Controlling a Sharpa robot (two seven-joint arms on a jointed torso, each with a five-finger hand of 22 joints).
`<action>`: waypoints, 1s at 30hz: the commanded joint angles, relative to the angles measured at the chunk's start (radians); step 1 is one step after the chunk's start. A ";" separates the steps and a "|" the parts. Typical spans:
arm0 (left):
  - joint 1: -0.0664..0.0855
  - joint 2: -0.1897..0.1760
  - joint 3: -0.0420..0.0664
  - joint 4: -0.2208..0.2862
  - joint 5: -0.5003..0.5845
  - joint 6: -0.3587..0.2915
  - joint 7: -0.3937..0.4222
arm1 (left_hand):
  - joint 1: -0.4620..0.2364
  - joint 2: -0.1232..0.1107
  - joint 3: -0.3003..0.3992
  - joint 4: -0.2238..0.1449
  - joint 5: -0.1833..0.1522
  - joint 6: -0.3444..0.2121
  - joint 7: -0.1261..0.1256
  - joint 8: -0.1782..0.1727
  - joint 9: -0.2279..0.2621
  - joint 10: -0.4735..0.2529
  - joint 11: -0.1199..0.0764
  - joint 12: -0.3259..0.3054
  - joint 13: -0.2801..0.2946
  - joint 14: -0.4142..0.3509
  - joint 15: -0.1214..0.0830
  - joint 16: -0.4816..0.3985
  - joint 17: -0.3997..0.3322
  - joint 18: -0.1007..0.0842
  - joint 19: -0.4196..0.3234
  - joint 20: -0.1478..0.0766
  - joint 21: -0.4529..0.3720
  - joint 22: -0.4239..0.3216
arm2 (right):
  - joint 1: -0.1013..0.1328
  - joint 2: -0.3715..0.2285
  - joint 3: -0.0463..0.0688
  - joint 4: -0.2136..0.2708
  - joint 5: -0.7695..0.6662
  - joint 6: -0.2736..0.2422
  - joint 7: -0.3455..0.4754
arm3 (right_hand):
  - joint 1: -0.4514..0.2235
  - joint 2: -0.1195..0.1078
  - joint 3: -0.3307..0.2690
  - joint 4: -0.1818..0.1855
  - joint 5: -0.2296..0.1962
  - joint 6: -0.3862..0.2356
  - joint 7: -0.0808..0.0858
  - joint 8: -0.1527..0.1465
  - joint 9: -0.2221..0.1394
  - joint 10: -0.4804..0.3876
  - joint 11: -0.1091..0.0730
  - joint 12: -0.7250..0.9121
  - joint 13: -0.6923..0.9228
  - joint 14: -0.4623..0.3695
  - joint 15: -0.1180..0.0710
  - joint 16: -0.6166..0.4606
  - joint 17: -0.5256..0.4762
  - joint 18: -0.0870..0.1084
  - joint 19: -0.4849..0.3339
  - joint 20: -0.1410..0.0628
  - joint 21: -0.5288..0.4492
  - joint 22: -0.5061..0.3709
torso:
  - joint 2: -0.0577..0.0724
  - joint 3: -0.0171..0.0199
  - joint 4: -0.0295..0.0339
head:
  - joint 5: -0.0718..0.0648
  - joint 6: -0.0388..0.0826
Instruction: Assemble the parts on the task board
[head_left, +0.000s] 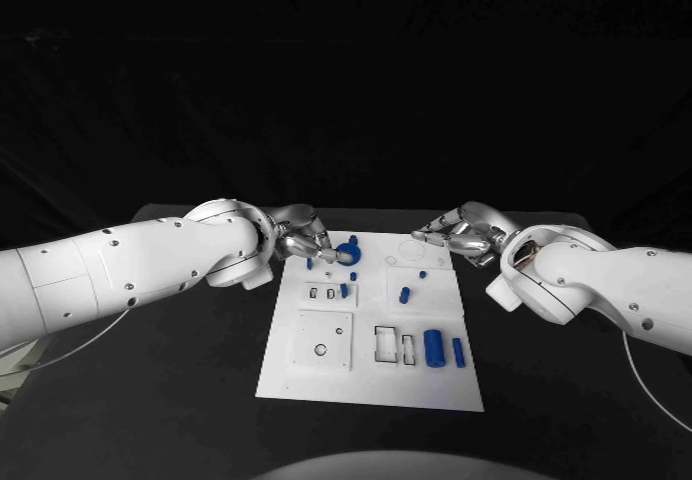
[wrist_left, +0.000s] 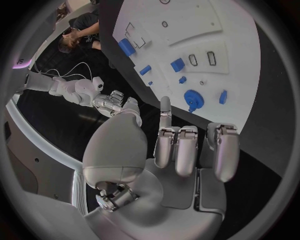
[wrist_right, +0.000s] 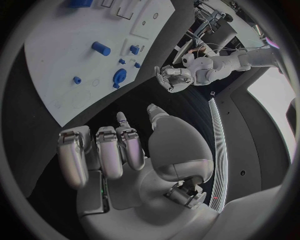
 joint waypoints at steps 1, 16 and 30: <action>0.000 0.020 0.000 -0.010 0.036 0.157 -0.106 | -0.025 0.021 0.007 0.000 -0.010 0.013 -0.004 0.015 0.023 0.103 -0.011 0.003 0.263 0.103 -0.011 0.003 0.264 -0.007 0.103 -0.010 0.002 0.263 | -0.003 -0.005 -0.001 -0.006 0.033 0.041 -0.031 | -0.007 0.005 0.001 0.006 0.007 -0.006 0.001 0.006 0.002 0.106 0.007 0.007 0.263 0.102 0.006 0.006 0.263 -0.014 0.107 0.007 0.005 0.263 | -0.002 0.0027 -0.0045 | 0.000 -0.002; -0.021 0.090 -0.001 -0.032 0.094 0.125 -0.323 | -0.033 0.046 0.044 -0.003 0.336 0.042 -0.034 0.018 0.123 0.103 -0.041 0.003 0.263 0.103 -0.041 0.003 0.264 -0.007 0.103 -0.039 0.002 0.263 | -0.019 -0.011 -0.002 -0.022 0.031 0.072 -0.066 | -0.005 0.004 -0.006 0.009 0.018 -0.009 0.002 0.009 0.004 0.106 0.009 0.007 0.263 0.102 0.007 0.006 0.263 -0.014 0.107 0.008 0.005 0.263 | -0.002 0.0009 -0.0038 | -0.001 -0.008; -0.035 0.145 -0.001 -0.071 0.027 0.159 -0.428 | -0.012 0.084 0.041 -0.003 0.216 0.046 -0.031 -0.019 0.149 0.103 -0.039 0.003 0.263 0.103 -0.041 0.003 0.264 -0.007 0.103 -0.043 0.002 0.263 | -0.024 -0.006 -0.002 -0.028 0.028 0.081 -0.077 | -0.005 0.006 -0.007 0.010 0.020 -0.008 0.004 0.011 0.005 0.106 0.010 0.007 0.263 0.102 0.008 0.006 0.263 -0.014 0.107 0.008 0.005 0.263 | -0.003 0.0028 -0.0041 | 0.000 -0.012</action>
